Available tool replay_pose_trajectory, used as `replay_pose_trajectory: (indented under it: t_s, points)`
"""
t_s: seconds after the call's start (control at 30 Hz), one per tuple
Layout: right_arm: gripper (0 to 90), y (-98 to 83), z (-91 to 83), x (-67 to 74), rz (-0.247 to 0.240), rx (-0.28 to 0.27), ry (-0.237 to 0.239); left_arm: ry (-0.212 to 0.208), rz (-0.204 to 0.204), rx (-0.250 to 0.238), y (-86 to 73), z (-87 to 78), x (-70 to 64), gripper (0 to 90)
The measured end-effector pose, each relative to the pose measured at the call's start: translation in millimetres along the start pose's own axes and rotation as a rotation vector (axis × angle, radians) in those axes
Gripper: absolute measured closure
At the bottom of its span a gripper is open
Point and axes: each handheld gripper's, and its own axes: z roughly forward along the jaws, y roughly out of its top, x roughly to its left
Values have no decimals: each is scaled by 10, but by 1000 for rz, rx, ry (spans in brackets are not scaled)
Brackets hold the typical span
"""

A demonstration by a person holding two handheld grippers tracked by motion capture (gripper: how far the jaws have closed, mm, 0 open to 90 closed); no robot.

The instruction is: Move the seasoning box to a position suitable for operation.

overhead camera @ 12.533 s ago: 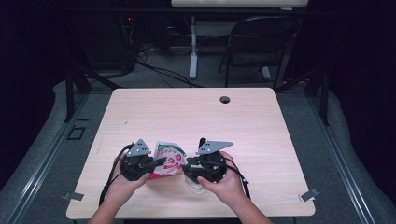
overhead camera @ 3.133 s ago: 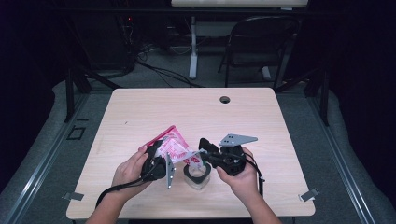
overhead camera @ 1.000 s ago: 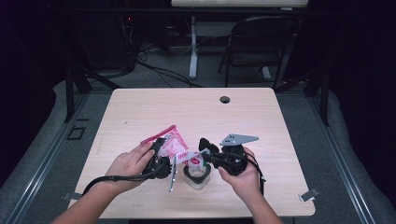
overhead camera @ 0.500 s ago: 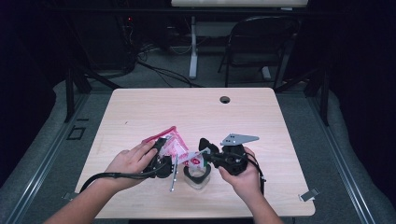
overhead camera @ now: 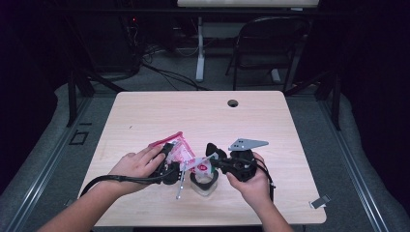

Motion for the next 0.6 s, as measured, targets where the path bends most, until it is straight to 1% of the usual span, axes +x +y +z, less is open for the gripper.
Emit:
replay_pose_trajectory:
  t_s: [0.07,0.17,0.2,0.23,0.27,0.3,0.4,0.5,0.6]
  points:
    - [900,0,-1,0,0,0,0,1,9,3,4,-2,5,656]
    - [900,0,-2,0,0,-2,1,22,43,8,20,-13,6,659]
    - [900,0,-2,0,0,-2,1,22,43,8,20,-13,6,659]
    - [900,-1,-2,1,4,-6,0,29,56,11,29,-23,2,660]
    - [900,-1,-2,1,4,-6,0,29,56,11,29,-23,2,660]
    - [900,-1,-3,2,4,-6,0,33,66,12,34,-28,-1,660]
    - [900,-1,-3,2,2,-4,-2,41,73,12,39,-30,-6,665]
    - [900,1,-6,0,-3,0,1,53,104,25,52,-44,-3,669]
    - [900,1,-6,0,-2,0,2,64,120,25,64,-49,-11,674]
